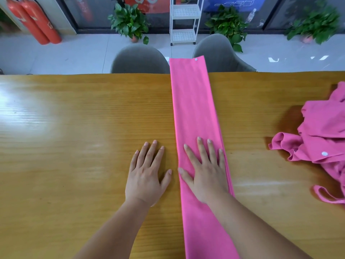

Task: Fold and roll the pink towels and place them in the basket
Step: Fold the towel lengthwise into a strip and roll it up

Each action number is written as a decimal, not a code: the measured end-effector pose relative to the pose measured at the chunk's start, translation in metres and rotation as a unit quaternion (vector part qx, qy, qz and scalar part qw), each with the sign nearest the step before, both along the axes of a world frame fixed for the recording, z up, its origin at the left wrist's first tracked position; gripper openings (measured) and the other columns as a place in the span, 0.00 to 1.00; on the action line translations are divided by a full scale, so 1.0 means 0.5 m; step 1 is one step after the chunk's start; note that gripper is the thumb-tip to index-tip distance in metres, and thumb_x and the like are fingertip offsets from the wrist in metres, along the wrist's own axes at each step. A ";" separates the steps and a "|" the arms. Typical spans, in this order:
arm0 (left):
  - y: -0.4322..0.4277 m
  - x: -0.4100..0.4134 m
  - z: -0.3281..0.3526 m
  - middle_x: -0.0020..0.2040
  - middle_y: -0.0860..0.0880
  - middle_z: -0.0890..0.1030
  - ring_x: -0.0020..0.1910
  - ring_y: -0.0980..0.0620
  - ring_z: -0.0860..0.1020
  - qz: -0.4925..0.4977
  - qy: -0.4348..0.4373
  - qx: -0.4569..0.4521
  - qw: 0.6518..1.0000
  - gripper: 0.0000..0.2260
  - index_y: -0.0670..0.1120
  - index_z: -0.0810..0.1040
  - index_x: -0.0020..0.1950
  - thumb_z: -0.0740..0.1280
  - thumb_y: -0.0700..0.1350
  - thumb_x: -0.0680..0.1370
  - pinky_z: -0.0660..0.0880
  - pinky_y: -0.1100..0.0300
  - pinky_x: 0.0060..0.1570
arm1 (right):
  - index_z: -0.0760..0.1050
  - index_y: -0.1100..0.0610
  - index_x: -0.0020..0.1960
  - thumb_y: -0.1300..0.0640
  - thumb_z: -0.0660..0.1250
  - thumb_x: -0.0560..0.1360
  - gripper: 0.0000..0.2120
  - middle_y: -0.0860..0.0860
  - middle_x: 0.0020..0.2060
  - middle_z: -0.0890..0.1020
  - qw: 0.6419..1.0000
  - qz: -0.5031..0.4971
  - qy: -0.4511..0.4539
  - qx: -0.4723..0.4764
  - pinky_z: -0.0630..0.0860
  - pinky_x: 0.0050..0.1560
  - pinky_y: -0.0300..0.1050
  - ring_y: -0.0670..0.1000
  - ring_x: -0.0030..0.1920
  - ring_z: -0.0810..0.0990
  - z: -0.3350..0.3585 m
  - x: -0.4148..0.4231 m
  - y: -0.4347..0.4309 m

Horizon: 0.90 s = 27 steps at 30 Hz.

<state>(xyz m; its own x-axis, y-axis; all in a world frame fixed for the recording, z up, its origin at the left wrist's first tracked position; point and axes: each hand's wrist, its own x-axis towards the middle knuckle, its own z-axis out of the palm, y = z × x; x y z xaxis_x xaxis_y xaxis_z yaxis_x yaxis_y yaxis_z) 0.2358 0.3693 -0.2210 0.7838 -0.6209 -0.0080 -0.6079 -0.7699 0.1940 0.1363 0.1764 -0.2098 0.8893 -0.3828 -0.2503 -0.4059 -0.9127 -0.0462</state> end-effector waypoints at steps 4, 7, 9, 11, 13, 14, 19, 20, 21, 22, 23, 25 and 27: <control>-0.001 0.001 0.002 0.87 0.53 0.52 0.86 0.50 0.45 -0.001 -0.001 0.000 1.000 0.32 0.53 0.59 0.85 0.58 0.65 0.84 0.53 0.43 0.83 | 0.32 0.37 0.83 0.24 0.36 0.80 0.36 0.51 0.84 0.32 1.000 -0.007 -0.001 0.017 0.43 0.81 0.68 0.58 0.82 0.29 0.004 0.092 -0.044; 0.001 0.000 -0.001 0.87 0.53 0.51 0.86 0.50 0.45 -0.001 -0.001 0.004 1.000 0.32 0.53 0.59 0.85 0.58 0.65 0.84 0.52 0.43 0.83 | 0.32 0.39 0.84 0.26 0.38 0.82 0.36 0.51 0.84 0.33 1.000 0.010 -0.008 0.007 0.44 0.82 0.68 0.59 0.83 0.30 0.014 0.019 -0.006; 0.001 0.000 -0.001 0.87 0.53 0.52 0.86 0.50 0.45 -0.001 -0.002 -0.002 1.000 0.32 0.53 0.60 0.85 0.59 0.64 0.84 0.53 0.43 0.83 | 0.33 0.40 0.84 0.27 0.40 0.82 0.37 0.52 0.84 0.34 1.000 0.005 0.006 0.004 0.46 0.82 0.68 0.60 0.83 0.31 0.017 -0.056 0.033; -0.001 0.002 -0.001 0.87 0.53 0.52 0.86 0.50 0.45 0.000 -0.002 -0.001 1.000 0.32 0.53 0.59 0.85 0.59 0.65 0.84 0.53 0.44 0.83 | 0.35 0.40 0.84 0.26 0.41 0.82 0.37 0.51 0.84 0.35 1.000 -0.012 0.014 0.005 0.46 0.82 0.67 0.59 0.83 0.32 0.008 -0.080 0.043; 0.000 0.002 -0.001 0.87 0.53 0.52 0.86 0.51 0.45 0.000 -0.001 0.006 1.000 0.33 0.54 0.59 0.86 0.58 0.66 0.84 0.53 0.44 0.83 | 0.35 0.40 0.84 0.26 0.40 0.81 0.37 0.51 0.84 0.35 1.000 -0.015 0.009 0.007 0.45 0.82 0.67 0.59 0.83 0.32 0.000 -0.057 0.036; 0.001 0.001 -0.001 0.87 0.53 0.52 0.86 0.51 0.45 0.000 0.000 0.007 1.000 0.33 0.54 0.59 0.86 0.57 0.66 0.84 0.53 0.44 0.83 | 0.36 0.40 0.85 0.26 0.40 0.81 0.37 0.51 0.85 0.35 1.000 -0.013 0.001 0.006 0.45 0.82 0.67 0.58 0.83 0.31 0.000 -0.038 0.034; 0.002 0.003 -0.005 0.87 0.53 0.53 0.86 0.51 0.46 0.000 0.000 0.000 1.000 0.32 0.53 0.60 0.85 0.56 0.66 0.84 0.52 0.44 0.83 | 0.38 0.41 0.85 0.26 0.39 0.82 0.37 0.51 0.84 0.35 0.999 0.001 -0.012 0.032 0.44 0.82 0.66 0.58 0.83 0.31 -0.001 0.009 0.018; 0.003 0.002 -0.006 0.87 0.53 0.53 0.86 0.51 0.46 -0.002 0.001 0.000 1.000 0.31 0.53 0.60 0.85 0.55 0.66 0.85 0.52 0.44 0.83 | 0.39 0.41 0.85 0.27 0.40 0.82 0.36 0.52 0.84 0.35 0.999 0.011 -0.015 0.034 0.44 0.82 0.66 0.58 0.83 0.31 0.002 -0.011 0.018; 0.004 0.002 -0.008 0.87 0.53 0.53 0.86 0.51 0.46 -0.005 0.003 0.001 1.000 0.31 0.53 0.60 0.85 0.55 0.65 0.85 0.52 0.44 0.83 | 0.41 0.42 0.86 0.28 0.40 0.83 0.35 0.52 0.85 0.36 0.999 0.021 -0.015 0.029 0.45 0.83 0.65 0.57 0.83 0.31 0.004 -0.041 0.021; 0.003 0.002 -0.009 0.87 0.53 0.53 0.86 0.51 0.45 -0.010 0.004 0.000 1.000 0.31 0.53 0.60 0.85 0.54 0.65 0.85 0.51 0.44 0.83 | 0.41 0.43 0.86 0.29 0.41 0.84 0.35 0.52 0.85 0.37 0.999 0.029 -0.013 0.020 0.46 0.83 0.64 0.57 0.83 0.32 0.005 -0.077 0.026; 0.002 0.002 -0.010 0.87 0.53 0.52 0.86 0.51 0.45 -0.017 0.006 0.000 1.000 0.31 0.53 0.59 0.85 0.53 0.66 0.85 0.51 0.44 0.83 | 0.41 0.42 0.86 0.29 0.41 0.84 0.35 0.51 0.85 0.37 0.999 0.027 -0.004 0.017 0.47 0.83 0.64 0.56 0.83 0.32 0.008 -0.113 0.030; 0.002 0.006 -0.018 0.87 0.53 0.51 0.86 0.51 0.44 -0.022 0.014 0.007 1.000 0.32 0.53 0.58 0.86 0.52 0.66 0.85 0.50 0.43 0.83 | 0.38 0.41 0.85 0.29 0.41 0.83 0.35 0.51 0.85 0.37 1.000 0.011 0.008 0.021 0.47 0.83 0.64 0.56 0.83 0.32 0.007 -0.154 0.029; 0.000 0.007 -0.017 0.87 0.53 0.49 0.85 0.51 0.42 -0.009 0.033 0.020 0.999 0.31 0.53 0.57 0.86 0.50 0.66 0.86 0.49 0.42 0.83 | 0.36 0.41 0.85 0.29 0.40 0.83 0.35 0.51 0.84 0.35 1.000 0.014 0.009 0.021 0.45 0.83 0.64 0.56 0.83 0.30 0.003 -0.152 0.026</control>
<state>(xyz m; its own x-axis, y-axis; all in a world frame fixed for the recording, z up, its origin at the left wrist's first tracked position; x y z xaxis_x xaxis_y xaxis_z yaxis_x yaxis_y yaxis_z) 0.2394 0.3691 -0.2294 0.7697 -0.6330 -0.0833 -0.6086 -0.7668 0.2038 0.0603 0.1893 -0.2081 0.8947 -0.3472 -0.2809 -0.3819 -0.9209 -0.0779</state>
